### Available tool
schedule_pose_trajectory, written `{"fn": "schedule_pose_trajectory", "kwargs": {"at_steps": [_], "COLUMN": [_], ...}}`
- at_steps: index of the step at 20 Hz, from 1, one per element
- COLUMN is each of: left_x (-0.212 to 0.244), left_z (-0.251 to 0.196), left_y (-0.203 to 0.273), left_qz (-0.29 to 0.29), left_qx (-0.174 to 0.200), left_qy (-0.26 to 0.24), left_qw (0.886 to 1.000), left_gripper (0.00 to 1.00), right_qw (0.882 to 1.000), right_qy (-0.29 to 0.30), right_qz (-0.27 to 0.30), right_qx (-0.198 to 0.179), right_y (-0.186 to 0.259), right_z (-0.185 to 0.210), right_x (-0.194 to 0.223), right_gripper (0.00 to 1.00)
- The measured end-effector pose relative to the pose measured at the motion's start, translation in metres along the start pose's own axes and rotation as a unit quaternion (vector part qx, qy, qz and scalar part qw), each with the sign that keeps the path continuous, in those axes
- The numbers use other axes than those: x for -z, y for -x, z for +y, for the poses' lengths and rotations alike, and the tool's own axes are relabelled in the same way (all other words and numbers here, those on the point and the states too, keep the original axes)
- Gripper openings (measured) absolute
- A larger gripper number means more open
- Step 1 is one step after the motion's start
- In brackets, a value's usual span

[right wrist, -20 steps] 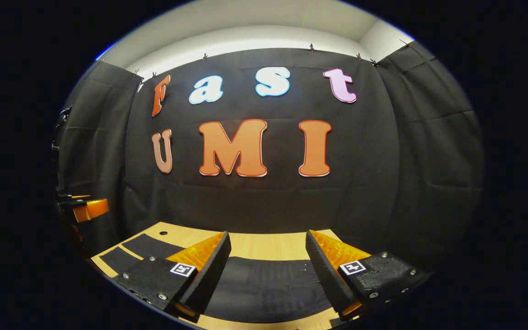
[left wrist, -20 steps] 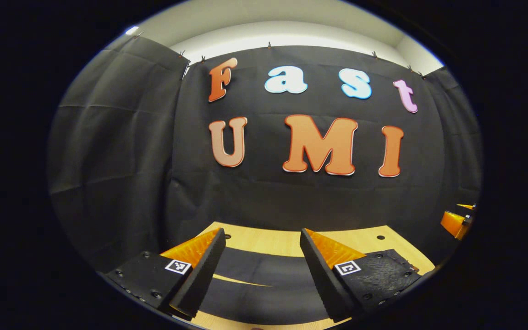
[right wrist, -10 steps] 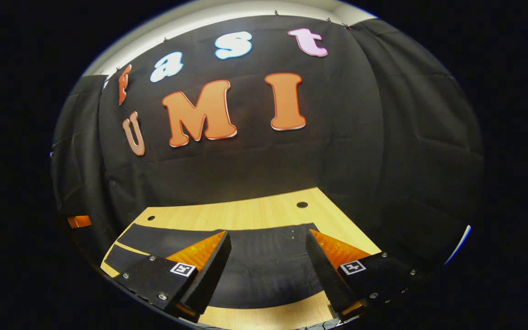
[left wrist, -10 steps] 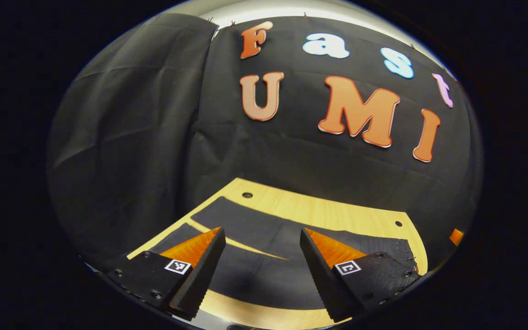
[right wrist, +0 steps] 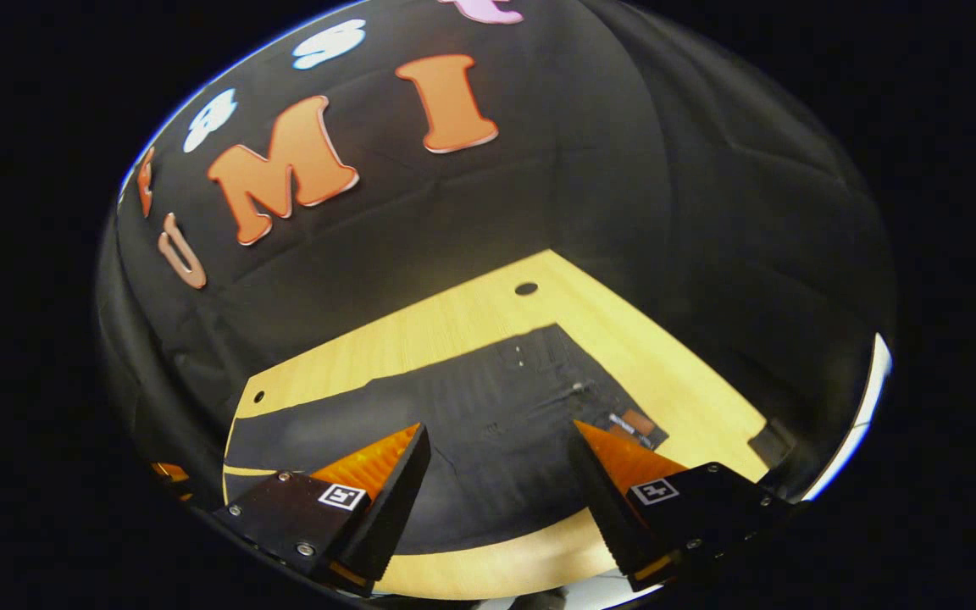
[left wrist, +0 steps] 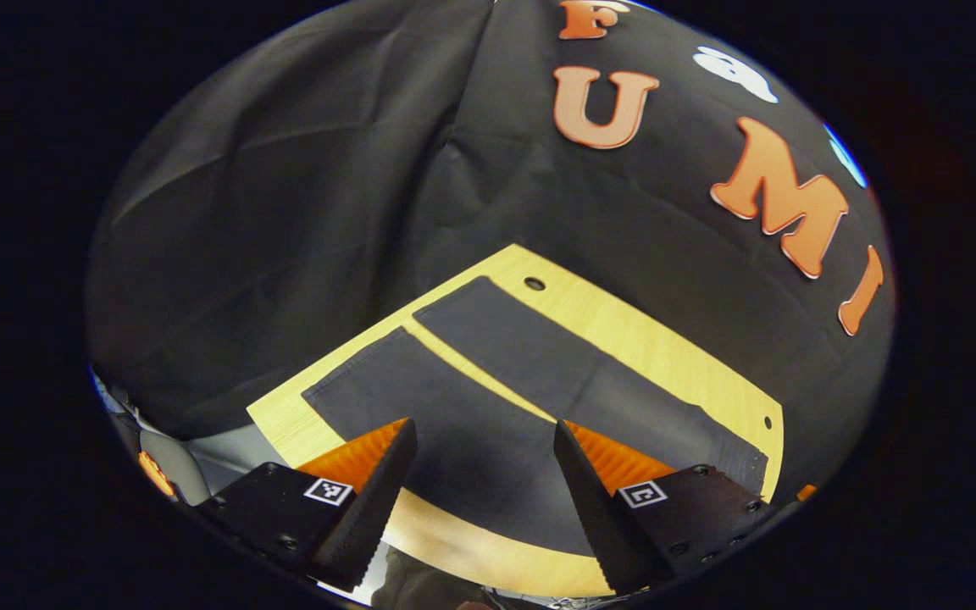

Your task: Grasp the waist and the cuffs of the jeans and fold them to make the two legs overlap; first hold the waist and fold one-third of the jeans toward the cuffs, then hold the cuffs and fold the remaining one-third in the same direction to finish folding.

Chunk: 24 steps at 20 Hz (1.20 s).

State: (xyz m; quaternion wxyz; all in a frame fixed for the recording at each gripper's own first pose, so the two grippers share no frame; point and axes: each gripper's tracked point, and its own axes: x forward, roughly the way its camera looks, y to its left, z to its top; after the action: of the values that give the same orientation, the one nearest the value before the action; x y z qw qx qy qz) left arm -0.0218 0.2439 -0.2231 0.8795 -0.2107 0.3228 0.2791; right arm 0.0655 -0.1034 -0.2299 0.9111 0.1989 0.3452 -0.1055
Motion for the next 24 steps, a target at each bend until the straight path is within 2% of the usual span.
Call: {"fn": "schedule_pose_trajectory", "kwargs": {"at_steps": [3, 6, 10, 14, 18, 21, 24], "left_x": [0.003, 0.01, 0.027, 0.049, 0.073, 0.084, 0.09], "left_z": [0.037, 0.067, 0.094, 0.103, 0.12, 0.125, 0.131], "left_y": [-0.04, -0.074, -0.116, -0.152, -0.178, -0.186, -0.192], "left_qz": [0.044, 0.1, 0.168, 0.23, 0.297, 0.312, 0.316], "left_qx": [-0.021, -0.032, -0.045, -0.061, -0.091, -0.106, -0.136], "left_qy": [0.026, 0.064, 0.103, 0.121, 0.148, 0.17, 0.197], "left_qw": [0.998, 0.992, 0.979, 0.964, 0.939, 0.929, 0.918], "left_gripper": [0.98, 0.98, 0.99, 0.98, 0.98, 0.99, 0.98], "right_qw": [0.998, 0.991, 0.98, 0.964, 0.956, 0.949, 0.938], "right_qy": [-0.056, -0.099, -0.134, -0.198, -0.199, -0.202, -0.212], "right_qz": [0.036, 0.059, 0.093, 0.126, 0.15, 0.179, 0.2], "right_qx": [0.024, 0.066, 0.11, 0.121, 0.157, 0.165, 0.187], "right_y": [-0.016, -0.036, -0.052, -0.059, -0.062, -0.073, -0.083], "right_z": [-0.007, -0.017, -0.028, -0.02, -0.03, -0.04, -0.062], "right_x": [0.02, 0.038, 0.058, 0.077, 0.092, 0.103, 0.109], "right_gripper": [0.97, 0.98, 0.99, 0.99, 0.99, 0.98, 0.98]}}
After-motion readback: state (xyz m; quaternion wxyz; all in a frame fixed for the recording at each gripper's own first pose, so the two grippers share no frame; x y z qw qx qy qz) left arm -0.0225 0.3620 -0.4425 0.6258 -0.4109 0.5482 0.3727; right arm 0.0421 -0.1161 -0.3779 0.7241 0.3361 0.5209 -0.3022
